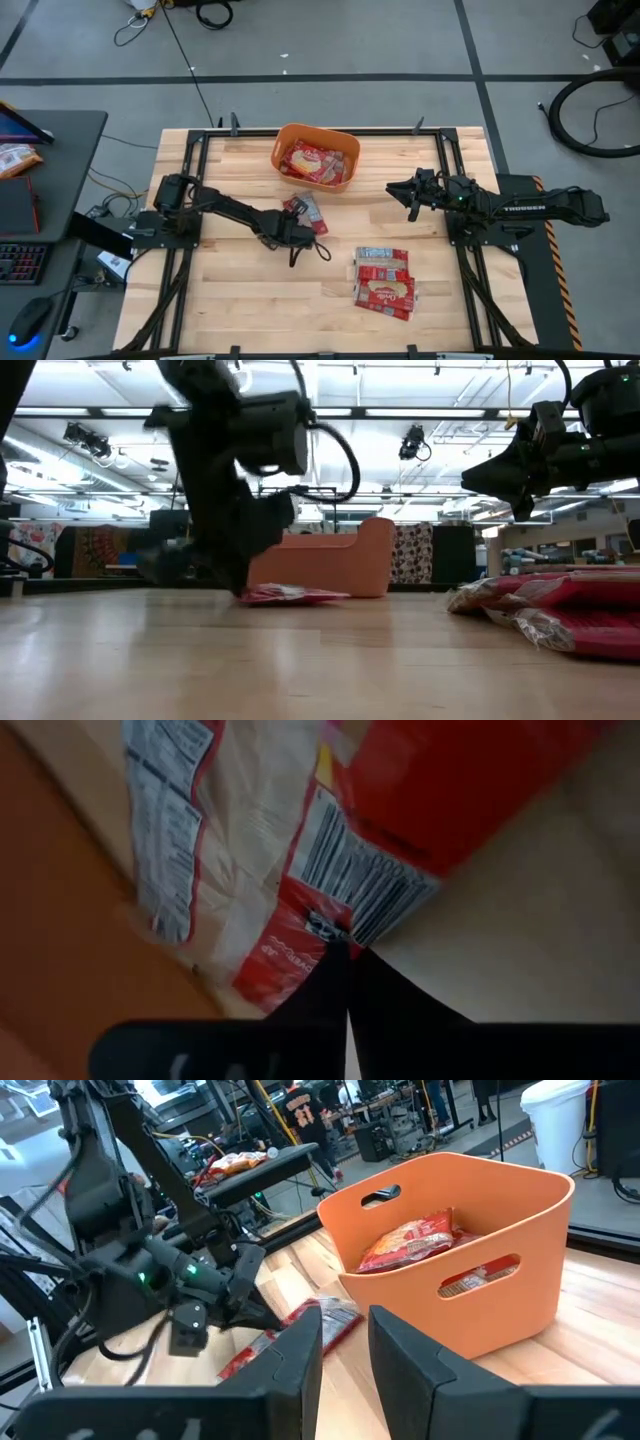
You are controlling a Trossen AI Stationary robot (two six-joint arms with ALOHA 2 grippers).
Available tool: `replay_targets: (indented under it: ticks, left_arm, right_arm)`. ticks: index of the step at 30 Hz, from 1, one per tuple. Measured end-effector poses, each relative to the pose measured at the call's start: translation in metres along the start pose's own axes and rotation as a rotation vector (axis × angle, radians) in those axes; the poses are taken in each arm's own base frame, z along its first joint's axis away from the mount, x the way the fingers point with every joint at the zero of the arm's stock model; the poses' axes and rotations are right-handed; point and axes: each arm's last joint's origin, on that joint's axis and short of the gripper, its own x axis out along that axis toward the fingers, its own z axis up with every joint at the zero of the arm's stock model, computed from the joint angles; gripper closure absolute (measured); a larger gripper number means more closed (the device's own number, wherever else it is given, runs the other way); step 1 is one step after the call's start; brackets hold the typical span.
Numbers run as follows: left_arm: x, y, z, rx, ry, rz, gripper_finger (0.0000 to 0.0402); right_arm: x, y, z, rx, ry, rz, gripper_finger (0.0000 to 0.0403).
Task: Sort popcorn bags into baskets
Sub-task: Put the red popcorn bag into the orange bin
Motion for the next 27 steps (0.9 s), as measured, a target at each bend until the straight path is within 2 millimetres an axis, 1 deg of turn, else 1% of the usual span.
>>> replay_targets:
  ticks: [3, 5, 7, 10, 12, 14, 20, 23, 27]
  left_arm:
    - [-0.017, 0.014, -0.002, -0.067, -0.062, -0.137, 0.0398]
    - [-0.037, 0.033, -0.005, -0.159, -0.148, -0.205, 0.0398]
    - [-0.053, 0.051, -0.014, -0.248, -0.204, -0.262, 0.0399]
    - [-0.069, 0.073, -0.030, -0.356, -0.238, -0.333, 0.0399]
    - [-0.082, 0.090, -0.041, -0.438, -0.290, -0.369, 0.0400]
    - [-0.090, 0.105, -0.053, -0.496, -0.323, -0.397, 0.0400]
    - [-0.088, 0.134, -0.078, -0.599, -0.369, -0.429, 0.0400]
    - [-0.082, 0.142, -0.086, -0.631, -0.398, -0.466, 0.0401]
    - [-0.079, 0.147, -0.091, -0.634, -0.418, -0.460, 0.0401]
  right_arm:
    - [0.000, 0.000, 0.000, 0.000, 0.000, 0.000, 0.0313]
    - [0.000, 0.000, 0.000, 0.000, 0.000, 0.000, 0.0313]
    - [0.000, 0.000, 0.000, 0.000, -0.001, 0.001, 0.0313]
    - [0.000, 0.000, 0.000, 0.000, 0.000, 0.000, 0.0313]
    - [0.000, 0.000, 0.000, 0.000, 0.000, 0.000, 0.0313]
    - [0.000, 0.000, 0.000, 0.000, 0.000, 0.000, 0.0313]
    - [0.000, 0.000, 0.000, 0.000, 0.000, 0.000, 0.0313]
    - [0.000, 0.000, 0.000, 0.000, 0.000, 0.000, 0.0313]
    - [0.000, 0.000, 0.000, 0.000, 0.000, 0.000, 0.0313]
